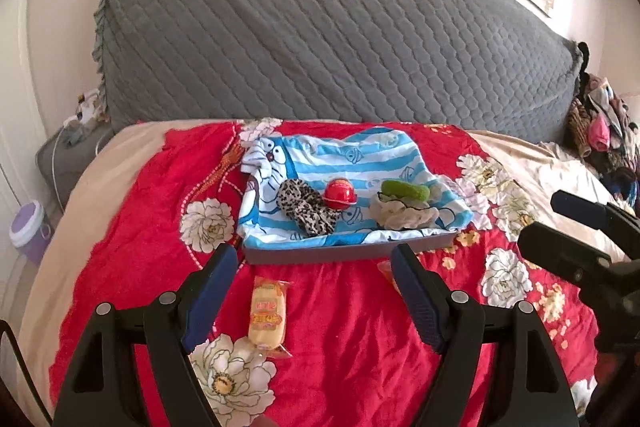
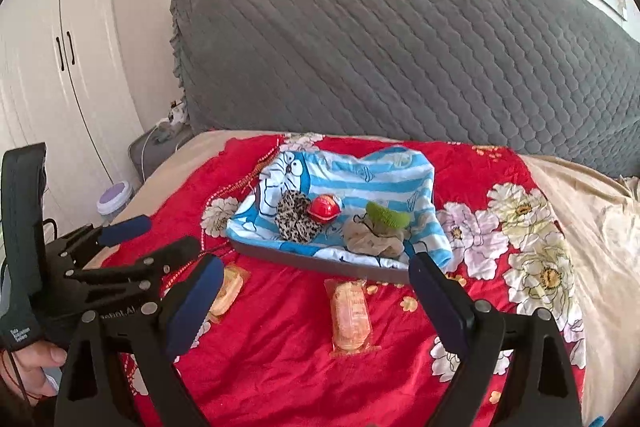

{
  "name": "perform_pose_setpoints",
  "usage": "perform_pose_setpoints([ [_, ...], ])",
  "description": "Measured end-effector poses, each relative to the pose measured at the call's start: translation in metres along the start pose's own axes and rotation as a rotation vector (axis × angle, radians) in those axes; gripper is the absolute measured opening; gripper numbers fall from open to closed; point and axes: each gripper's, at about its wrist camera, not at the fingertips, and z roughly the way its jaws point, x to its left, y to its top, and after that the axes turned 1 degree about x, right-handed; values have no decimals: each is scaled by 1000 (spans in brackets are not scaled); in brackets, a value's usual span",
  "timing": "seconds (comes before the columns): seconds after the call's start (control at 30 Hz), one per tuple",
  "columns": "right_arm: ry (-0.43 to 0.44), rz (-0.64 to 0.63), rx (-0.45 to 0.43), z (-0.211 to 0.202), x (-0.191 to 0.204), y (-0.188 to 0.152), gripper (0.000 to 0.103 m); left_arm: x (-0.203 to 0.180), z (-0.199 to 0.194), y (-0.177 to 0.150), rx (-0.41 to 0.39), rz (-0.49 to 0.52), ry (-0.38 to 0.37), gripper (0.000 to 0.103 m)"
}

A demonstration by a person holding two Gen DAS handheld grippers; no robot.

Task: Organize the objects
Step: 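Withdraw both open tools back from the gray tray, then move the left tool toward the yellow snack bar while the right tool approaches the pink snack bar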

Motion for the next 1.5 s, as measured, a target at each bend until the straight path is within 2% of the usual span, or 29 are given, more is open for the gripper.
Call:
perform_pose_setpoints([
  [0.6, 8, 2, -13, -19, 3, -11, 102, 6, -34, -5, -22, -12, 18, 81],
  [1.5, -38, -56, 73, -5, 21, -50, 102, -1, -29, -55, 69, 43, 8, 81],
])
